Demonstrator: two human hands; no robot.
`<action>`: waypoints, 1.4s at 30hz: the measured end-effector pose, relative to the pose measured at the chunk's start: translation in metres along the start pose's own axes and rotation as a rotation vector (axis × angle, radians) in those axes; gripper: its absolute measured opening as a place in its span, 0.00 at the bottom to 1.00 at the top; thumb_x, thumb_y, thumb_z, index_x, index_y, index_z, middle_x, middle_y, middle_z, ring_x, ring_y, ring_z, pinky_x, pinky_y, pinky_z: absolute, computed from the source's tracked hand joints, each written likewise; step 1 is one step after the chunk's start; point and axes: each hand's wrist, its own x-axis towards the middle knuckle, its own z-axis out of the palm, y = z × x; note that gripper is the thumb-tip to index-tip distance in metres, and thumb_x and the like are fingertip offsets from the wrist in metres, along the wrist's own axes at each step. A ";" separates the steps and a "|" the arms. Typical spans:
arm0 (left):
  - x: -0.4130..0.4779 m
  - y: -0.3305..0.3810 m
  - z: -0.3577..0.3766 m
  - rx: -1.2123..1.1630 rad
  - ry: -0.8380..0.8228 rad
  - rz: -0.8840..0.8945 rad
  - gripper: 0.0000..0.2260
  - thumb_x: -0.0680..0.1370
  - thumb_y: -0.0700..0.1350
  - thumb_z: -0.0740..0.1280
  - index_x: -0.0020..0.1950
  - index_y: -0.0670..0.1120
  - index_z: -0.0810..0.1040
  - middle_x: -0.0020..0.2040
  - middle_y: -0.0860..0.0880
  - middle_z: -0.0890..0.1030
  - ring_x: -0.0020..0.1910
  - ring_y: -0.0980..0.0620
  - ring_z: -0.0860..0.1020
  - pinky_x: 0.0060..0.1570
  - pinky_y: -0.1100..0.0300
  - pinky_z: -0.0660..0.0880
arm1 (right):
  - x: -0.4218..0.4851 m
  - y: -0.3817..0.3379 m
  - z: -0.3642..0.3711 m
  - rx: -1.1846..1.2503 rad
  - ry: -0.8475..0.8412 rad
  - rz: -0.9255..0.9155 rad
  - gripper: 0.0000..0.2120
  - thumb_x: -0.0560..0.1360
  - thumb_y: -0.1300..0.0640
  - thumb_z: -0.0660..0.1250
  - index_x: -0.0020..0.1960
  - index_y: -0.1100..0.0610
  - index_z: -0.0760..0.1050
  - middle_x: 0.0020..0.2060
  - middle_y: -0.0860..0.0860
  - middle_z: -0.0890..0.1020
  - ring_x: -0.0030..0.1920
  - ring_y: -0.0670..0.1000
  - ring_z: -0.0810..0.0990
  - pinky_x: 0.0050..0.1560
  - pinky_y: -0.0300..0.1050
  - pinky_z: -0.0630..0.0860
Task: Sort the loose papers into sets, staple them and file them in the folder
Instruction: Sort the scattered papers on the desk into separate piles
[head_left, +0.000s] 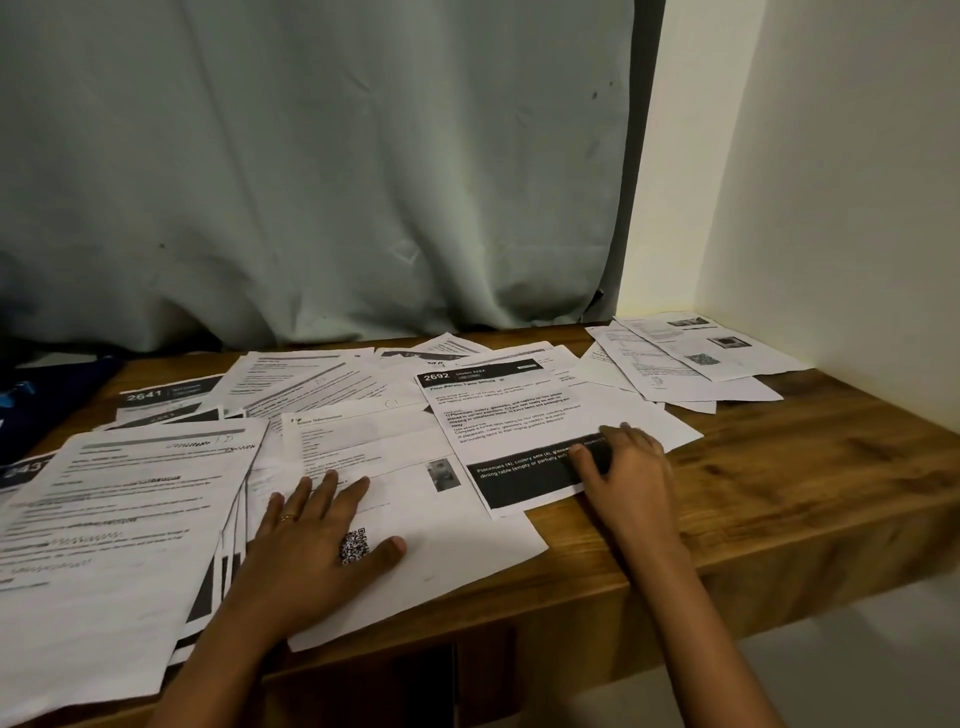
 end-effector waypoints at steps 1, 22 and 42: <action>0.000 0.000 0.000 -0.002 0.001 0.001 0.57 0.51 0.81 0.26 0.77 0.60 0.42 0.79 0.51 0.41 0.77 0.50 0.40 0.75 0.50 0.38 | -0.001 0.000 0.001 -0.031 -0.046 0.053 0.31 0.77 0.39 0.60 0.72 0.58 0.66 0.72 0.59 0.67 0.73 0.57 0.61 0.72 0.52 0.58; -0.004 0.000 -0.003 -0.137 0.006 0.016 0.58 0.52 0.84 0.35 0.78 0.59 0.48 0.79 0.50 0.45 0.78 0.48 0.43 0.75 0.50 0.41 | 0.002 0.000 -0.005 -0.007 -0.171 0.292 0.49 0.65 0.33 0.71 0.73 0.62 0.58 0.70 0.62 0.65 0.72 0.63 0.61 0.74 0.59 0.54; -0.030 0.005 -0.029 -0.851 0.450 -0.062 0.27 0.79 0.63 0.55 0.75 0.51 0.61 0.74 0.50 0.65 0.73 0.51 0.63 0.71 0.56 0.58 | -0.021 -0.059 0.007 1.176 0.071 0.532 0.18 0.67 0.43 0.71 0.54 0.49 0.77 0.47 0.48 0.82 0.46 0.51 0.82 0.46 0.52 0.80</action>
